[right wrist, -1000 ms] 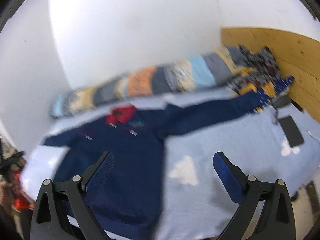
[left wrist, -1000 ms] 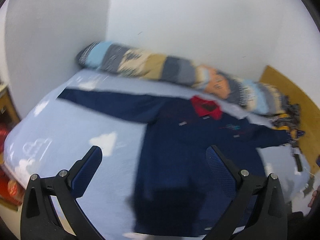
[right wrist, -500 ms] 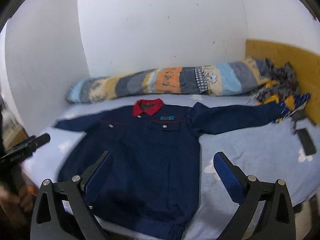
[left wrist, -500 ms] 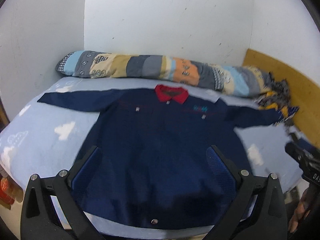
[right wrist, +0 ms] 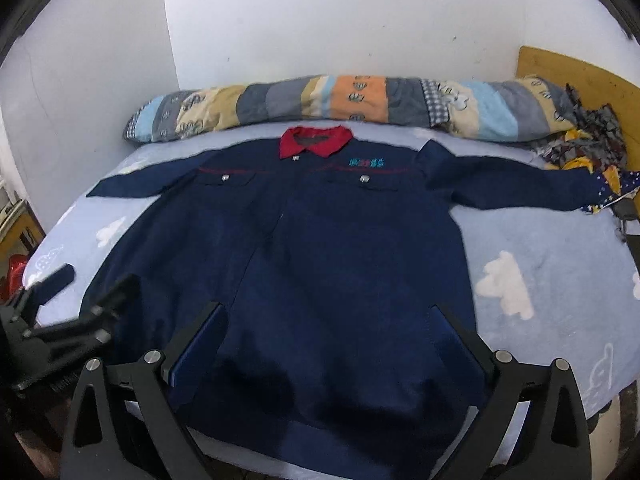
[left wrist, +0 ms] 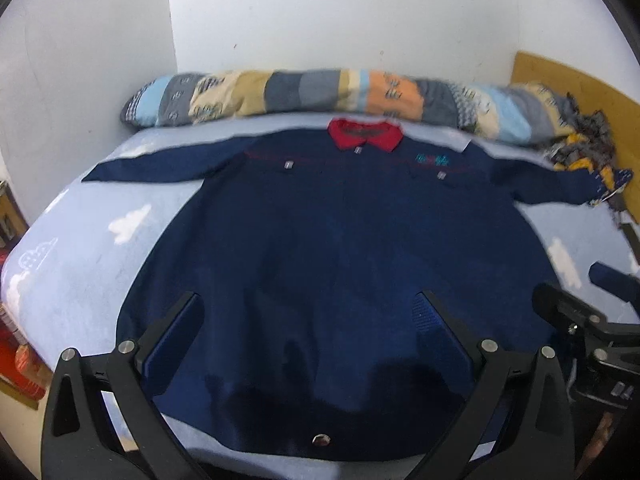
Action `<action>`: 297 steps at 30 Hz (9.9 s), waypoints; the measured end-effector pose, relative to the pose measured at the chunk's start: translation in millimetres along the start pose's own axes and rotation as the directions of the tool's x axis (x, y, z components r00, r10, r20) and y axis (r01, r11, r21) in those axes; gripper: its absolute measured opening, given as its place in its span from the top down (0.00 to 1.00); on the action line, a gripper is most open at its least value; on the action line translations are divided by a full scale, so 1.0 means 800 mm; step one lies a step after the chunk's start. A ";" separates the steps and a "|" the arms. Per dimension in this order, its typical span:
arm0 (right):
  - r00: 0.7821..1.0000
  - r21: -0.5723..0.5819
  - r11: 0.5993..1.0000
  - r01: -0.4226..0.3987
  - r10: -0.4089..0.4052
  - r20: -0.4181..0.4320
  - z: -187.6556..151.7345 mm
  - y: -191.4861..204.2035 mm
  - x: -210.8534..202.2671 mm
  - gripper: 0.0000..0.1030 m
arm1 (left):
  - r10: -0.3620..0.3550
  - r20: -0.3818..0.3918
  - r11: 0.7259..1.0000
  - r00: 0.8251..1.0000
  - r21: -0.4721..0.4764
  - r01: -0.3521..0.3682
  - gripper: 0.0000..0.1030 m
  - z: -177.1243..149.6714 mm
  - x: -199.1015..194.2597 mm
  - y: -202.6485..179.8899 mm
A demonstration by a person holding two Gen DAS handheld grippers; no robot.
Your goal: Fold large clothes
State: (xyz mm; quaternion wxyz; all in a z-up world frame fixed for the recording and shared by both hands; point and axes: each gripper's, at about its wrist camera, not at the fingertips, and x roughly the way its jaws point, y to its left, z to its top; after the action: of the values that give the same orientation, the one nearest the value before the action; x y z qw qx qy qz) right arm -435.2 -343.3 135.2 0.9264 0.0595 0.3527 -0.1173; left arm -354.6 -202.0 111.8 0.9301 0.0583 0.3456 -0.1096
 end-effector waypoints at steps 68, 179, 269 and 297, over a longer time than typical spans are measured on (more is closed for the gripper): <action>0.930 0.224 0.947 0.232 -0.149 -0.336 -0.103 -0.182 -0.002 0.99 | -0.061 -0.198 0.986 0.978 -0.161 0.029 0.00 -0.012 0.043 0.128; 0.983 0.841 0.541 0.017 -0.162 0.084 0.128 -0.746 0.169 0.64 | -0.127 -0.117 0.949 0.985 0.275 0.155 0.00 0.132 0.170 -0.131; 0.874 -0.130 0.937 -0.325 0.245 -0.419 0.257 0.282 0.403 0.38 | 0.081 -0.089 0.962 0.993 -0.254 -0.101 0.00 0.158 0.128 0.235; 0.961 0.123 0.984 -0.125 0.151 -0.231 0.187 -0.006 0.179 0.28 | 0.012 -0.145 0.984 0.989 -0.172 -0.037 0.00 0.159 0.141 0.172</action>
State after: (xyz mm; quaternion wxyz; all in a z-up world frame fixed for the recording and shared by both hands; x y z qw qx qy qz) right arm -237.3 -401.9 150.5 0.8785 0.1473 0.4501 -0.0630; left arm -157.9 -110.9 138.6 0.9057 -0.0112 0.4190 -0.0632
